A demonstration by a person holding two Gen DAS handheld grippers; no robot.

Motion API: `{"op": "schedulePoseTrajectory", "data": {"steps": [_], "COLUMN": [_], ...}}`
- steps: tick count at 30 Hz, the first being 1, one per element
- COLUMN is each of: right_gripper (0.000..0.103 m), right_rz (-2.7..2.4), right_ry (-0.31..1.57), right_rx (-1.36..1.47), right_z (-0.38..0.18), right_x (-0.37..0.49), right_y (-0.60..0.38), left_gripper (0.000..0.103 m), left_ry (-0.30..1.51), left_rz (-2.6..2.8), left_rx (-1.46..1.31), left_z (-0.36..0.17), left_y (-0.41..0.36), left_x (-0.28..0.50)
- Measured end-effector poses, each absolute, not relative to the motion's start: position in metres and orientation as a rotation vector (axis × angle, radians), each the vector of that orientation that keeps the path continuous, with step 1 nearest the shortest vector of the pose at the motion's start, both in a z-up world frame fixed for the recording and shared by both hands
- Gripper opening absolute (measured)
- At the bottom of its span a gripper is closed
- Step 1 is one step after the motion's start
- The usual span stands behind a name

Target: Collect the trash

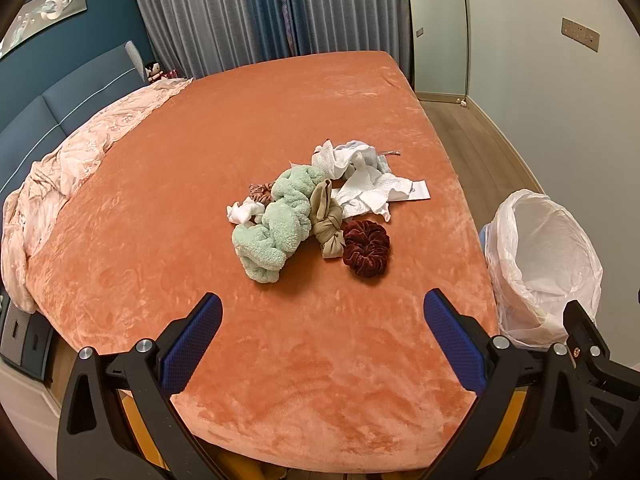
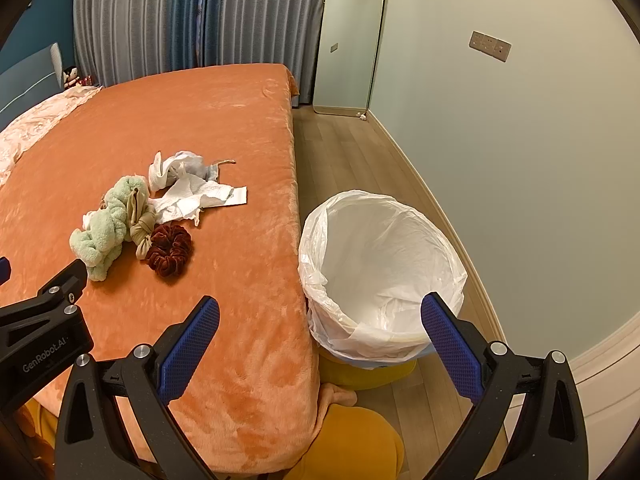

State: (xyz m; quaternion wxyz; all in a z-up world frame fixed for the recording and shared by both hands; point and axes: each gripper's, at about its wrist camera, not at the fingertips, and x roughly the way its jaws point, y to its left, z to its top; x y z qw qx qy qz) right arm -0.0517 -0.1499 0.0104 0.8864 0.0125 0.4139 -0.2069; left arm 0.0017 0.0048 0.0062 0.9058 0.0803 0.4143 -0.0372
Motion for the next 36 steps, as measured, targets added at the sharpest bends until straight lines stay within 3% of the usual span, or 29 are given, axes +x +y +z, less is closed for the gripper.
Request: {"op": "schedulePoseTrajectory", "data": {"steps": [36], "right_gripper": [0.096], "right_rz": [-0.447], "right_ry": [0.838], "right_rx": [0.037], "right_z": [0.012], "right_x": [-0.043], "right_y": [-0.149], "left_gripper": [0.096], "left_ry": [0.872], "left_rz": [-0.075], "left_rx": [0.126], "left_z": [0.003], "left_y": [0.015], "left_x": [0.016]}}
